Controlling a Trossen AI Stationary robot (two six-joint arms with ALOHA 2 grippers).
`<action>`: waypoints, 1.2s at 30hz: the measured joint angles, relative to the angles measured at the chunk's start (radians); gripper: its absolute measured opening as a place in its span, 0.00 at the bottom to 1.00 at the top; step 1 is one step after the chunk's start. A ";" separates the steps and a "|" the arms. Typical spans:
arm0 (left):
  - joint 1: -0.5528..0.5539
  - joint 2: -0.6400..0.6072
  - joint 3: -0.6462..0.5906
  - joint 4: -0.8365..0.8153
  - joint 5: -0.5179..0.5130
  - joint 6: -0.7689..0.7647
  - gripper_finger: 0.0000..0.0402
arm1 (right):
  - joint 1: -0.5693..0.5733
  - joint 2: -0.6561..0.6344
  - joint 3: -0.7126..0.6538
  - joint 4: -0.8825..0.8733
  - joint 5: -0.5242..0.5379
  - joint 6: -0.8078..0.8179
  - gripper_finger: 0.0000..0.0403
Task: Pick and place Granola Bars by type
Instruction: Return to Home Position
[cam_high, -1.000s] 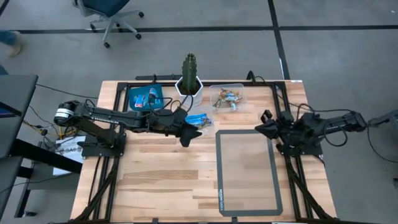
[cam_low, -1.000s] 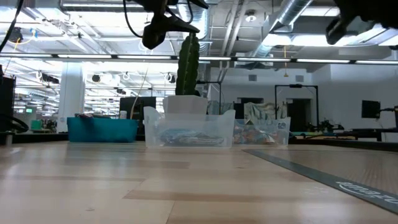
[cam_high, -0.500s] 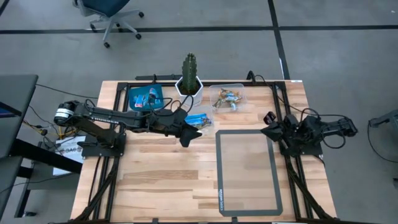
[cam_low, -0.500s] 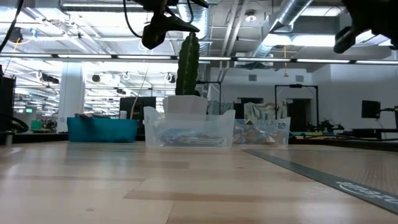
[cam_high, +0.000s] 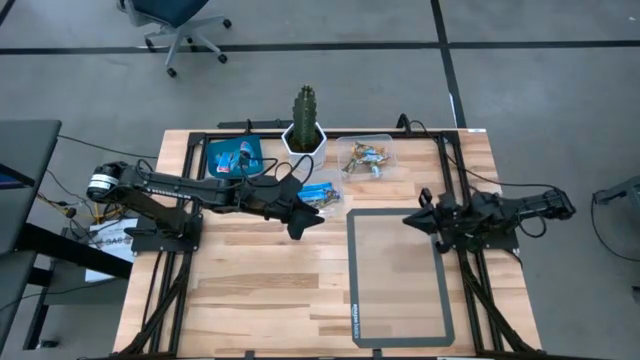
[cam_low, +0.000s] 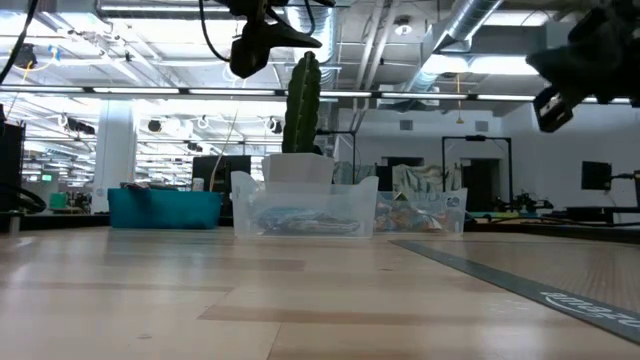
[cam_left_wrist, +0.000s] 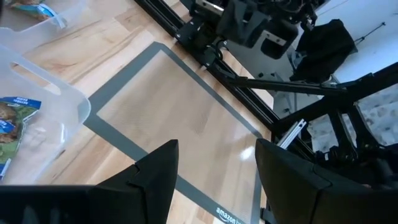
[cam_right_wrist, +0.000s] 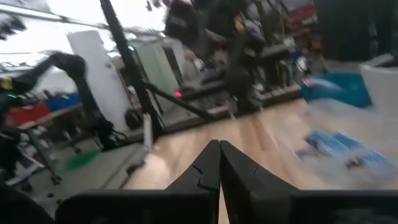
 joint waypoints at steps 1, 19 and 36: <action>0.000 0.000 0.000 0.000 0.000 0.000 0.51 | 0.000 0.000 0.000 -0.020 0.013 0.002 0.00; 0.000 0.000 0.000 -0.016 -0.027 0.019 0.51 | 0.000 0.003 0.000 -0.047 0.068 0.008 0.00; -0.016 -0.002 -0.030 -0.094 0.053 0.213 0.51 | 0.000 0.003 -0.001 -0.048 0.067 0.008 0.00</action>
